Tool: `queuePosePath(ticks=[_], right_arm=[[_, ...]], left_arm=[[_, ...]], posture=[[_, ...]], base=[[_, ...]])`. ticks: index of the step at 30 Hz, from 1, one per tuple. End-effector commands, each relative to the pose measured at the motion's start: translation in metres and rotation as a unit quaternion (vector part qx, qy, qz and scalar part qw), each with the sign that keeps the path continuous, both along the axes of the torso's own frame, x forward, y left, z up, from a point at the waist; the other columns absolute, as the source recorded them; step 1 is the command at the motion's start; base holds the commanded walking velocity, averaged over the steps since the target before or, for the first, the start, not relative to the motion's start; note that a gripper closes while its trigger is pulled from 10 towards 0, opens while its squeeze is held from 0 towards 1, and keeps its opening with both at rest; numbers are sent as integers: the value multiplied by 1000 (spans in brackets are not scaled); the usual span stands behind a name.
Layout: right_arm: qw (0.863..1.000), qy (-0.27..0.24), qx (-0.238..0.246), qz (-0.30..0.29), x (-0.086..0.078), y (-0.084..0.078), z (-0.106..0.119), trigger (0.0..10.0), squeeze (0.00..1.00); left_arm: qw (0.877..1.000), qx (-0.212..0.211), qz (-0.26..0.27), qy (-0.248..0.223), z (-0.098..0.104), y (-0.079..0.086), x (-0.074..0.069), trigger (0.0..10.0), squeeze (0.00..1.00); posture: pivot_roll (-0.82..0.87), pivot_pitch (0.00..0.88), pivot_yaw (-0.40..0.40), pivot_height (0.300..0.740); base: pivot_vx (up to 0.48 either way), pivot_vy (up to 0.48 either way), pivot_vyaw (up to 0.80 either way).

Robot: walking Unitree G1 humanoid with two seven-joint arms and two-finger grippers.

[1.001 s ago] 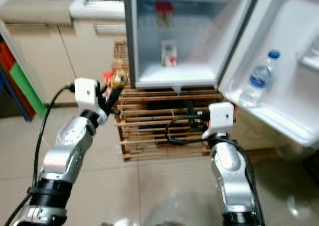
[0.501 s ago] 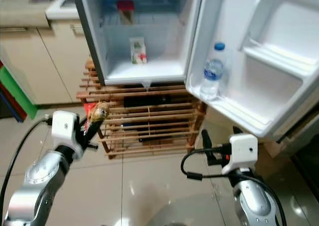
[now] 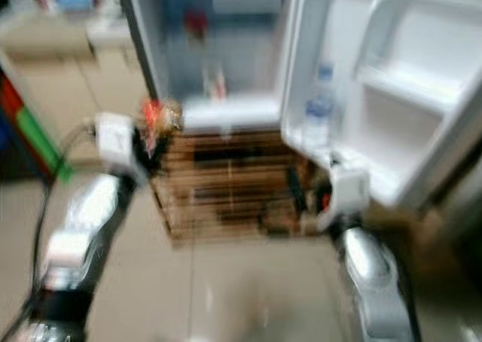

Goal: Restocking fridge

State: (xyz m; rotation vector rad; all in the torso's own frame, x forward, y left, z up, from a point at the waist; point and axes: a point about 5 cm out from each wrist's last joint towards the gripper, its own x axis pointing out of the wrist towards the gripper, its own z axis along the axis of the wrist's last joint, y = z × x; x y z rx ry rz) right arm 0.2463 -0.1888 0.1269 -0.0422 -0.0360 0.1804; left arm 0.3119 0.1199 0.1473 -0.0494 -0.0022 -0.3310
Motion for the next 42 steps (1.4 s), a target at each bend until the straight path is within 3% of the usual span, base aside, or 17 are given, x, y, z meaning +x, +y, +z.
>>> queuePosePath(ticks=[1,14,19,25,33,42], right_arm=[[1000,-4,15,17,6,9,4,10000,0],[999,8,18,34,6,19,-1,10000,0],[999,10,20,39,5,22,-2,10000,0],[999,16,18,48,0,24,-5,10000,0],[998,14,18,53,3,25,-4,10000,0],[998,17,15,53,4,25,-4,10000,0]], left_arm=[[1000,3,13,-23,9,7,6,10000,0],[999,-3,-13,-41,22,-2,14,10000,0],[998,-8,-23,-49,23,-8,6,10000,0],[999,-9,-20,-40,18,-11,3,10000,0],[999,-5,0,-35,18,-2,13,10000,0],[999,-3,-10,-46,22,-7,15,10000,0]], posture=[[-211,0,42,740],[-201,0,40,740],[-205,0,48,740],[-203,0,46,740],[-201,0,44,740],[-204,0,45,740]], base=[[480,0,0],[480,0,326],[480,0,0],[0,0,0],[0,0,0],[0,0,312]])
